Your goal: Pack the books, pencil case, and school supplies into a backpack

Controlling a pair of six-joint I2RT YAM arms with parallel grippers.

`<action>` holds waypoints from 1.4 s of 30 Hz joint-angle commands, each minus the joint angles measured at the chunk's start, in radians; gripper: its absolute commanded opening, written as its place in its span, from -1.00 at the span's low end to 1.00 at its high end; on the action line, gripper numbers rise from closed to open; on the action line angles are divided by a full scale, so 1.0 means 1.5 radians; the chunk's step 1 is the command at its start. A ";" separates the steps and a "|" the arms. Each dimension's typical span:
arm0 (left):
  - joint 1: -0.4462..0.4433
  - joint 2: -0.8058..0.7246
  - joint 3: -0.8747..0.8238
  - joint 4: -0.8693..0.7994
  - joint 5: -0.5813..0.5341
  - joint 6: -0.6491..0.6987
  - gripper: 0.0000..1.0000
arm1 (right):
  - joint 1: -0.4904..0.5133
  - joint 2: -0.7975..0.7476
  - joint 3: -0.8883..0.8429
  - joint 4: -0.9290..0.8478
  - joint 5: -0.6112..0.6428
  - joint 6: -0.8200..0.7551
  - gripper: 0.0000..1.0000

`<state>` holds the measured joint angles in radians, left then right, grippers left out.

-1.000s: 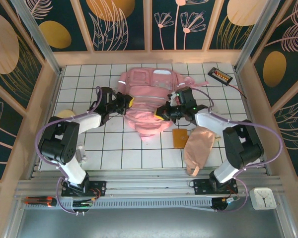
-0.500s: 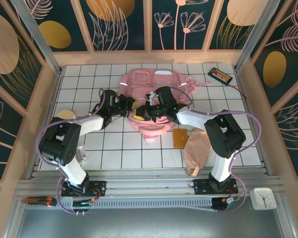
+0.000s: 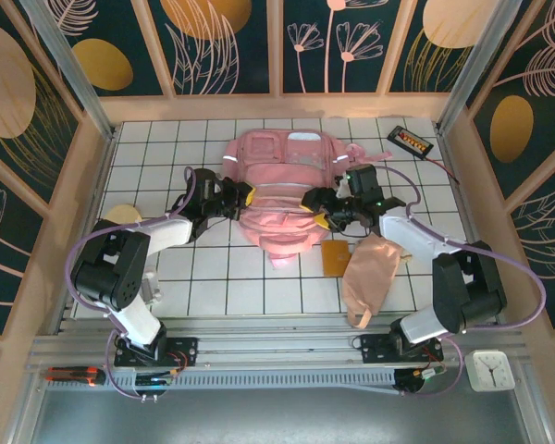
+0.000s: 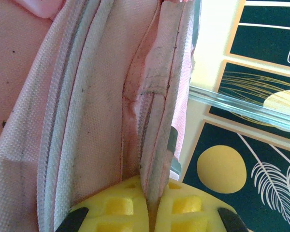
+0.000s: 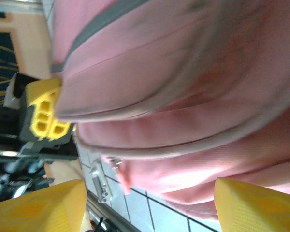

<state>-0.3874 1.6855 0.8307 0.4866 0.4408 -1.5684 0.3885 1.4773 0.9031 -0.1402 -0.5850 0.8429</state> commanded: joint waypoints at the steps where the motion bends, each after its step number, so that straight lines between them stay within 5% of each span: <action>1: -0.007 -0.028 0.000 0.038 0.059 0.007 -1.00 | -0.011 0.028 -0.002 0.009 -0.008 -0.008 0.42; 18: -0.006 -0.021 0.004 0.028 0.071 0.016 -1.00 | -0.036 0.133 0.099 0.129 0.024 0.066 0.34; 25: 0.005 -0.023 0.006 0.005 0.075 0.040 -1.00 | -0.035 0.144 0.110 0.139 0.020 0.067 0.00; 31: 0.039 -0.030 0.021 -0.058 0.073 0.097 -1.00 | -0.036 0.154 0.110 0.150 0.017 0.070 -0.91; 42: 0.097 0.042 0.150 -0.169 0.114 0.220 -1.00 | -0.013 0.145 0.097 0.192 0.004 0.100 -1.00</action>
<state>-0.2821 1.7077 0.9424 0.2893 0.5697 -1.3590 0.3580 1.6917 1.0328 0.0807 -0.6052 0.9718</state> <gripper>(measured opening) 0.048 0.077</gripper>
